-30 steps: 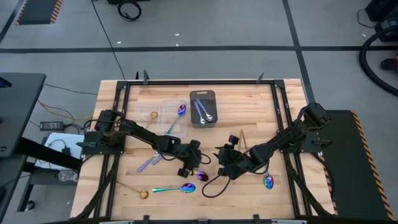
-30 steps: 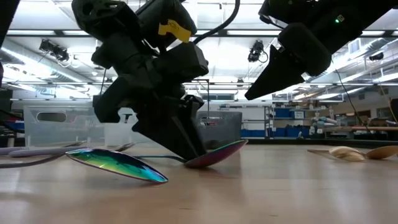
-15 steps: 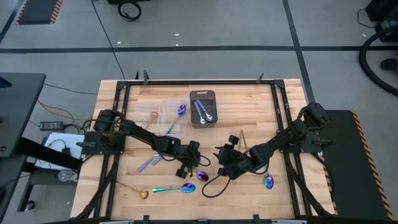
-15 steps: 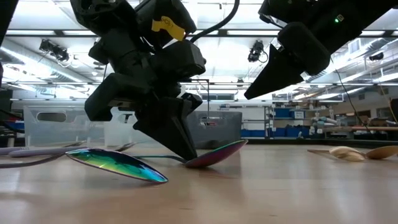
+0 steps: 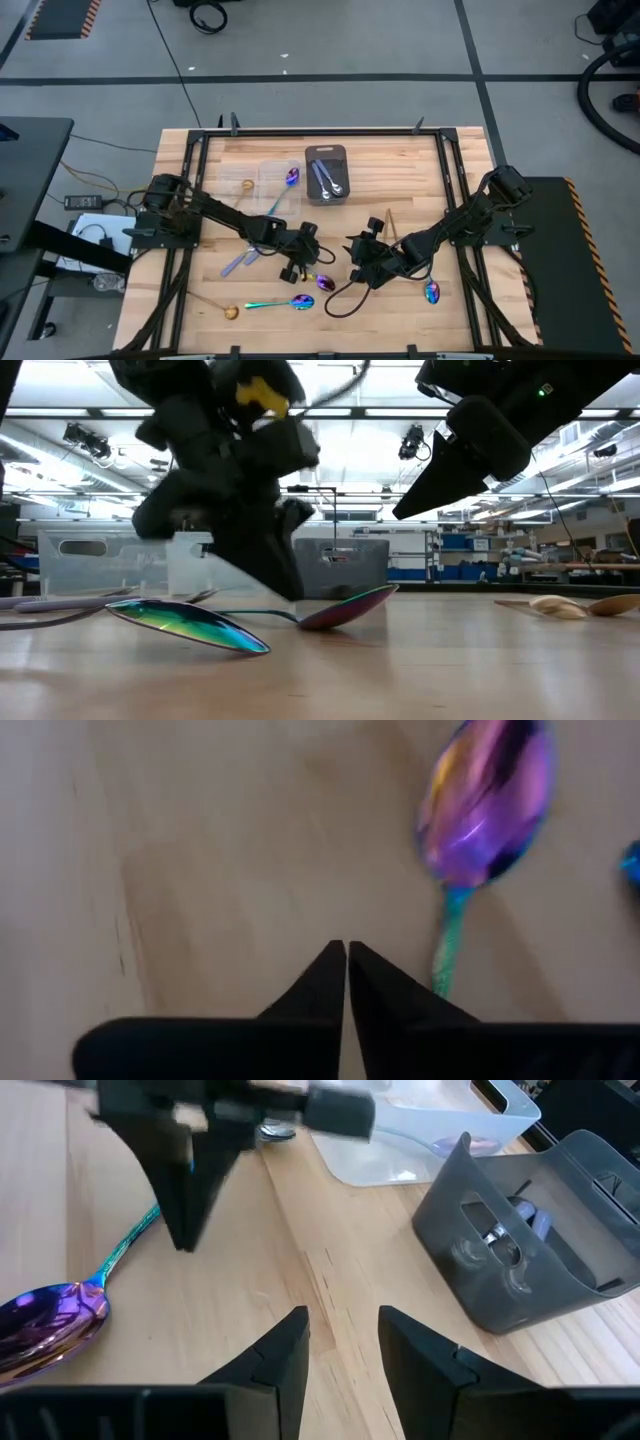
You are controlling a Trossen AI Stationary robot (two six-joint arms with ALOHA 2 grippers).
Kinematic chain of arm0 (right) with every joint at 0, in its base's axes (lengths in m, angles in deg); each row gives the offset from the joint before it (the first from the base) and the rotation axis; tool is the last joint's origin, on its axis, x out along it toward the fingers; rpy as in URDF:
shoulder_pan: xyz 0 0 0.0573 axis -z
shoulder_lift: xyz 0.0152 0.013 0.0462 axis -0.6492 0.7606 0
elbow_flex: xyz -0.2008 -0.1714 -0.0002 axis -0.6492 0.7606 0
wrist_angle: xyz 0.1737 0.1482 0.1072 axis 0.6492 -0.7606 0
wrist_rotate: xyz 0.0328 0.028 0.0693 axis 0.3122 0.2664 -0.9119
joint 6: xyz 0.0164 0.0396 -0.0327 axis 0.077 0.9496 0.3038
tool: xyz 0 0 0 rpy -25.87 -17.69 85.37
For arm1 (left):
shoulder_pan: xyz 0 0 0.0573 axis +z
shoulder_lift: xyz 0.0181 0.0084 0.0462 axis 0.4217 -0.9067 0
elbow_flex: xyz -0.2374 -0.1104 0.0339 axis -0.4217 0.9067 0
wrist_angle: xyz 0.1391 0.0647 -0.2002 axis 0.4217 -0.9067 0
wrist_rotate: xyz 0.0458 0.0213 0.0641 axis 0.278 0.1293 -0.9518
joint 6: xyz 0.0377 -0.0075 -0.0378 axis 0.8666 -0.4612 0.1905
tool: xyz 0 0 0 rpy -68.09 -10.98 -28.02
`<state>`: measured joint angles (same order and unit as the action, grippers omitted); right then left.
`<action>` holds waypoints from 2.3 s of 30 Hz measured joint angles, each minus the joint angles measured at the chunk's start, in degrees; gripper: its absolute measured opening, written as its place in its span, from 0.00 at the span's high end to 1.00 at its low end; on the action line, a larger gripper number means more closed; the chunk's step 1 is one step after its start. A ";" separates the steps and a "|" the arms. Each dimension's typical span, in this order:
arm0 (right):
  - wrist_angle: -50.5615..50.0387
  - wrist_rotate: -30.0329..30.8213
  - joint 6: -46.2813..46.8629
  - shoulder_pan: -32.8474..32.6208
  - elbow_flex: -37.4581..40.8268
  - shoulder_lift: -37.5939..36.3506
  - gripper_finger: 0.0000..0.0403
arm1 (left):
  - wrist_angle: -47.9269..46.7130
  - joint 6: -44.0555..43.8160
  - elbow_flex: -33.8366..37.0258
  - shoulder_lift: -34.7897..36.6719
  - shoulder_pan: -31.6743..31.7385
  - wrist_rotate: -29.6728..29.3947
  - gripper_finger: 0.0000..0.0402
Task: Sort silverware by color (type)
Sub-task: Put the blue spoon into the right transparent bin
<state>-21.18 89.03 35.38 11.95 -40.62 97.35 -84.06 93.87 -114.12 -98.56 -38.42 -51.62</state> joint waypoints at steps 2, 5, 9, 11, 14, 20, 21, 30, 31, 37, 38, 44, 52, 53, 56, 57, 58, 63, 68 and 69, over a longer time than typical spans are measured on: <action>0.07 0.00 0.00 0.00 0.00 -0.01 0.67 | 0.23 0.57 -0.24 0.21 -0.74 0.11 0.90; 0.14 0.00 0.02 0.00 0.00 -0.01 0.67 | -1.23 0.68 -0.17 0.21 -1.60 0.32 0.82; 0.41 -0.02 0.02 0.00 0.00 -0.01 0.67 | -3.11 0.63 -0.24 0.22 -1.57 0.40 0.70; 0.48 -0.07 -0.14 0.00 0.00 -0.01 0.67 | -3.81 0.62 -0.28 0.34 -1.59 0.43 0.64; 0.59 -0.11 -0.15 0.00 0.00 -0.01 0.67 | -3.78 0.62 -0.28 0.36 -1.82 1.17 0.58; 0.63 -0.35 -0.15 0.00 0.00 -0.01 0.67 | -3.55 0.68 -0.28 0.35 -1.90 3.77 0.53; 0.63 -0.35 -0.15 0.00 0.00 -0.01 0.67 | -3.51 0.67 -0.28 0.35 -1.90 3.54 0.53; 0.78 -0.37 -0.15 0.00 0.00 -0.01 0.67 | -3.60 0.66 -0.38 2.66 -2.10 6.07 0.57; 0.84 -0.37 -0.19 0.00 0.00 -0.01 0.67 | -3.90 0.67 -0.37 2.60 -2.60 6.56 0.57; 1.29 -0.41 -0.57 0.00 0.00 -0.01 0.67 | -4.14 2.36 -0.40 -1.10 -4.79 5.58 0.57; 1.37 -0.41 -0.59 0.00 0.00 -0.01 0.67 | -4.12 2.37 -0.49 -1.52 -4.79 5.10 0.57; 1.49 -0.44 -0.59 0.00 0.00 -0.01 0.67 | -4.25 2.12 -0.63 -2.61 -4.27 4.74 0.70; 2.13 -0.44 -0.87 0.00 0.00 -0.01 0.67 | -6.11 2.02 -0.70 -2.70 -4.15 3.39 0.95; 2.32 -0.44 -1.00 0.00 0.00 -0.01 0.67 | -6.17 1.72 -0.70 -2.72 -4.18 3.11 0.95; 2.33 -0.47 -1.03 0.00 0.00 -0.01 0.67 | -6.28 1.07 -0.67 -2.45 -4.24 2.62 0.95; 2.33 -0.47 -1.03 0.00 0.00 -0.01 0.67 | -6.28 0.94 -0.62 -2.17 -4.53 2.24 0.95; 2.33 -0.48 -1.03 0.00 0.00 -0.01 0.67 | -6.25 0.74 -0.59 -1.88 -4.75 1.53 0.95; 2.29 -0.54 -1.01 0.00 0.00 -0.01 0.67 | -6.99 -2.40 -0.27 0.01 -4.53 0.12 0.95; 2.29 -0.87 -1.05 0.00 0.00 -0.01 0.67 | -8.52 -5.04 -0.24 0.76 -4.31 -0.12 0.95; 2.27 -0.87 -1.03 0.00 0.00 -0.01 0.67 | -8.60 -5.05 -0.24 0.80 -4.31 -0.14 0.95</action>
<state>-18.91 88.16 34.35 11.95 -40.62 97.34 -92.66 88.82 -114.36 -97.76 -42.73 -51.76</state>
